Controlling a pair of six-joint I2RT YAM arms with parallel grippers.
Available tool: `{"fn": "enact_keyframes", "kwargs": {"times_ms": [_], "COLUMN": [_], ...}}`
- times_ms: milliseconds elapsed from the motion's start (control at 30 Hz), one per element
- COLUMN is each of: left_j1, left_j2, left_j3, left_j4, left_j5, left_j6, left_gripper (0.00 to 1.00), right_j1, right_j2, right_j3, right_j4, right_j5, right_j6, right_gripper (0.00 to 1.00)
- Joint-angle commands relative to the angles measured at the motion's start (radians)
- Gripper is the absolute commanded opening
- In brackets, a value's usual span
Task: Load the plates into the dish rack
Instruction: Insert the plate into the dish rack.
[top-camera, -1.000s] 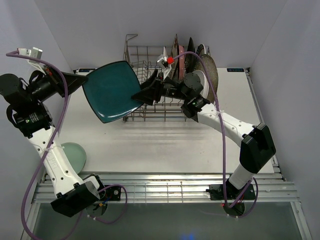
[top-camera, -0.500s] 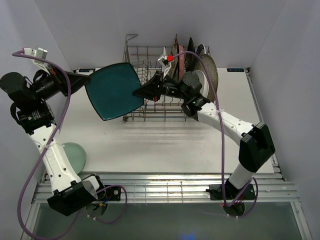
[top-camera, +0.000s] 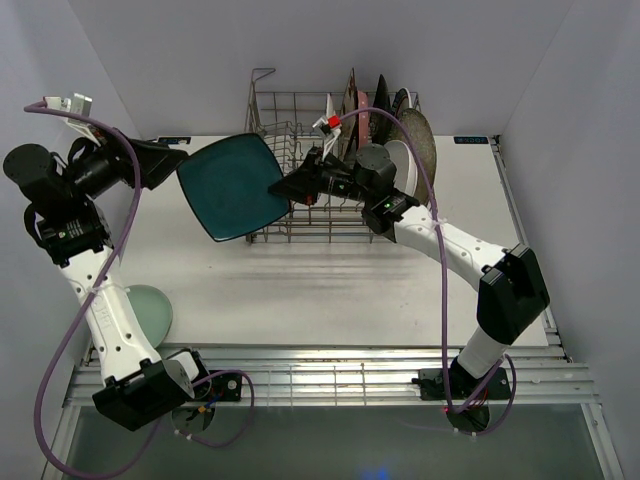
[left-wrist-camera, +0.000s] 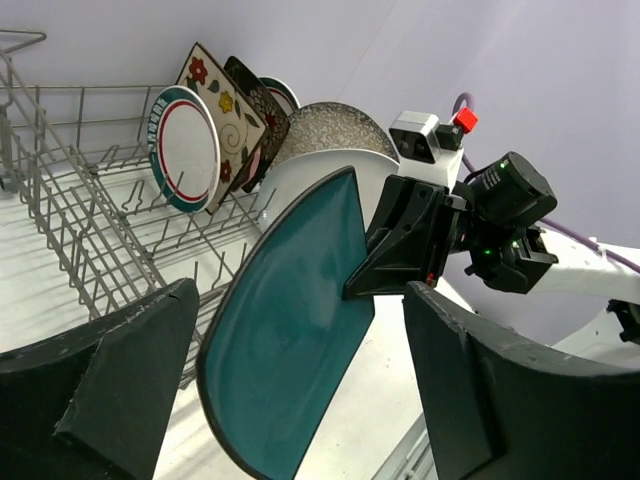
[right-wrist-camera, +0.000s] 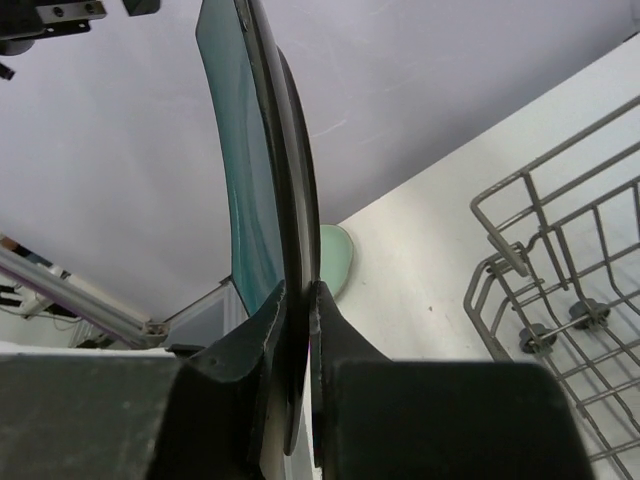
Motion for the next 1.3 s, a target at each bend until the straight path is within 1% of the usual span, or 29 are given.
{"fn": "enact_keyframes", "kwargs": {"times_ms": [0, 33, 100, 133, 200, 267, 300, 367, 400, 533, 667, 700, 800, 1000, 1067, 1267], "left_j1": [-0.004, -0.003, -0.003, -0.004, -0.003, -0.004, -0.004, -0.004, -0.004, -0.003, -0.004, -0.004, -0.004, -0.003, -0.004, -0.003], "left_j2": [-0.03, -0.041, -0.053, -0.061, -0.088, -0.116, -0.125, -0.138, -0.148, -0.164, -0.179, -0.182, -0.199, -0.227, -0.233, -0.248], "left_j3": [0.002, 0.002, 0.002, 0.003, 0.002, -0.003, -0.006, -0.009, -0.014, -0.044, -0.083, -0.092, -0.12, -0.161, -0.175, -0.256], "left_j4": [0.0, -0.005, -0.02, -0.028, -0.054, -0.071, -0.091, -0.112, -0.128, -0.149, -0.154, -0.154, -0.158, -0.168, -0.171, -0.171], "left_j5": [-0.046, -0.072, -0.1, -0.135, -0.174, -0.238, -0.255, -0.298, -0.304, -0.332, -0.369, -0.373, -0.395, -0.471, -0.499, -0.54], "left_j6": [0.028, 0.046, 0.066, 0.089, 0.114, 0.153, 0.169, 0.207, 0.215, 0.252, 0.284, 0.292, 0.316, 0.367, 0.391, 0.441], "left_gripper": [0.96, 0.98, 0.98, 0.98, 0.98, 0.98, 0.98, 0.98, 0.98, 0.98, 0.98, 0.98, 0.98, 0.98, 0.98, 0.98], "right_j1": [-0.019, -0.022, -0.028, -0.035, -0.041, -0.044, -0.045, -0.045, -0.045, -0.045, -0.045, -0.045, -0.045, -0.045, -0.045, -0.045], "right_j2": [-0.058, -0.062, -0.076, -0.082, -0.104, -0.124, -0.143, -0.162, -0.177, -0.19, -0.205, -0.21, -0.226, -0.253, -0.256, -0.254], "right_j3": [0.042, 0.042, 0.043, 0.045, 0.057, 0.068, 0.082, 0.097, 0.118, 0.194, 0.22, 0.227, 0.243, 0.272, 0.286, 0.332], "right_j4": [0.105, 0.095, 0.087, 0.079, 0.033, -0.014, -0.071, -0.129, -0.186, -0.333, -0.392, -0.405, -0.441, -0.498, -0.544, -0.623], "right_j5": [0.073, 0.076, 0.083, 0.087, 0.109, 0.174, 0.235, 0.298, 0.359, 0.481, 0.562, 0.609, 0.683, 0.842, 0.881, 1.047], "right_j6": [-0.006, -0.008, -0.012, -0.017, -0.033, -0.081, -0.099, -0.158, -0.175, -0.247, -0.29, -0.306, -0.339, -0.4, -0.425, -0.48], "right_gripper": [0.08, 0.08, 0.08, 0.08, 0.08, 0.08, 0.08, 0.08, 0.08, 0.08, 0.08, 0.08, 0.08, 0.08, 0.08, 0.08]}}
